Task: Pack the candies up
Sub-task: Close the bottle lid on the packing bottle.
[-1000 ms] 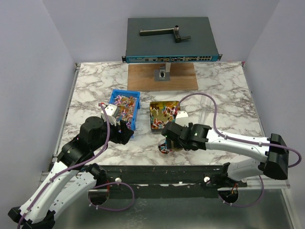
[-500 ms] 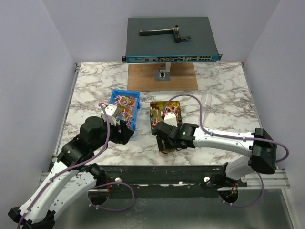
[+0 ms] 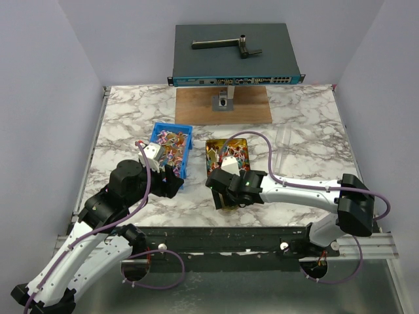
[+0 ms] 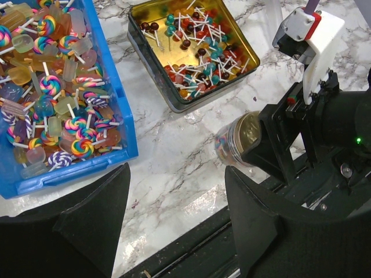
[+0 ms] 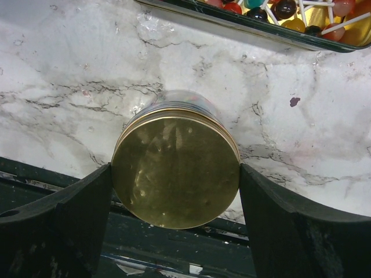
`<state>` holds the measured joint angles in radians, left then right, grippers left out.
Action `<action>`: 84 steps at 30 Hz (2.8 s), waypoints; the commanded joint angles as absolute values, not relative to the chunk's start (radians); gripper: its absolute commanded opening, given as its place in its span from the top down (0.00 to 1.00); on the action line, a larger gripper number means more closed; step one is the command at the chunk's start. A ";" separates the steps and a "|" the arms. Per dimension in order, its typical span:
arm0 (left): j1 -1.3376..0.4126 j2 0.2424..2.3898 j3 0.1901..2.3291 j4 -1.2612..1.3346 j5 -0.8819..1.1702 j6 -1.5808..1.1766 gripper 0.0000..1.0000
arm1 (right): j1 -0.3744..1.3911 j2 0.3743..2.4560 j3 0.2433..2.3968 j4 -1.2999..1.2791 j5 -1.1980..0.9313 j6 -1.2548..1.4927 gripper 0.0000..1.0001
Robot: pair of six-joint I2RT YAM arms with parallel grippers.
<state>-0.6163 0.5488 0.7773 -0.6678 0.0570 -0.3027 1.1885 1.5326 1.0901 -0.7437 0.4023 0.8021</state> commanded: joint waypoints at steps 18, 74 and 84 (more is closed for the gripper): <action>-0.612 0.538 0.769 -0.661 0.036 -0.305 0.31 | 1.209 1.606 1.104 -0.710 0.381 0.786 0.31; -0.613 0.559 0.766 -0.661 0.024 -0.311 0.28 | 1.223 1.461 1.095 -0.677 0.449 0.811 0.00; -0.616 0.557 0.766 -0.648 0.065 -0.342 0.27 | 1.223 1.380 1.093 -0.687 0.528 0.765 0.00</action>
<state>-0.6163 0.5583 0.7761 -0.6674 0.0509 -0.3153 1.2163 1.4372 1.0790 -0.6804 0.4541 0.7910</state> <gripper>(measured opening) 0.725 0.998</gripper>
